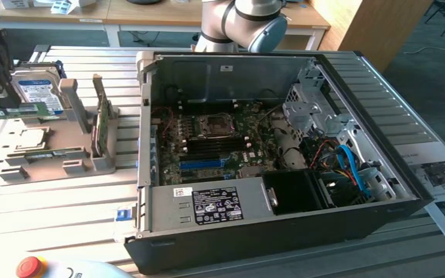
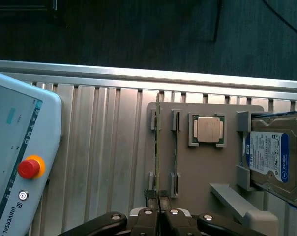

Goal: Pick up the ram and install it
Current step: 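Pick up the ram and move it above insertion slot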

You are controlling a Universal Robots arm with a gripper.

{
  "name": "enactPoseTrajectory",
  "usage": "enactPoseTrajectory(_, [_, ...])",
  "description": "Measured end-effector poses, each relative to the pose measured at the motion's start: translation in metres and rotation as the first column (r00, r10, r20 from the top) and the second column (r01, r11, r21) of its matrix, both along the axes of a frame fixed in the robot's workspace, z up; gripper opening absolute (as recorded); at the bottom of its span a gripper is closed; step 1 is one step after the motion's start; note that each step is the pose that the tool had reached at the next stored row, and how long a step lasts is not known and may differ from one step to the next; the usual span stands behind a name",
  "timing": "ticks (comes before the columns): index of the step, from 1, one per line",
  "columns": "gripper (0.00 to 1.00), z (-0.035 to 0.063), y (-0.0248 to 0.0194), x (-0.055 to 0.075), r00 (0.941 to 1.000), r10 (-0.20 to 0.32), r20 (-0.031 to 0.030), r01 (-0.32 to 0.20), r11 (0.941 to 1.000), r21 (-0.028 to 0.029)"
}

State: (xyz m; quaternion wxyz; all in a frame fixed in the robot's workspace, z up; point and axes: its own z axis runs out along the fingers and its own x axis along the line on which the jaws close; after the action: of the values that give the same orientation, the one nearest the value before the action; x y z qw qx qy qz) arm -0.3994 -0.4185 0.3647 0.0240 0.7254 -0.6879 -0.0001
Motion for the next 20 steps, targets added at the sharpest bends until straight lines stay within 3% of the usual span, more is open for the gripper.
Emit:
enactPoseTrajectory(13, [0.12,0.0280,0.0000,0.000,1.0000,0.000,-0.0045,0.000,1.0000,-0.0020])
enactPoseTrajectory(20, [0.12,0.0377,0.0000,0.000,1.0000,0.000,-0.0053,0.000,1.0000,-0.0030])
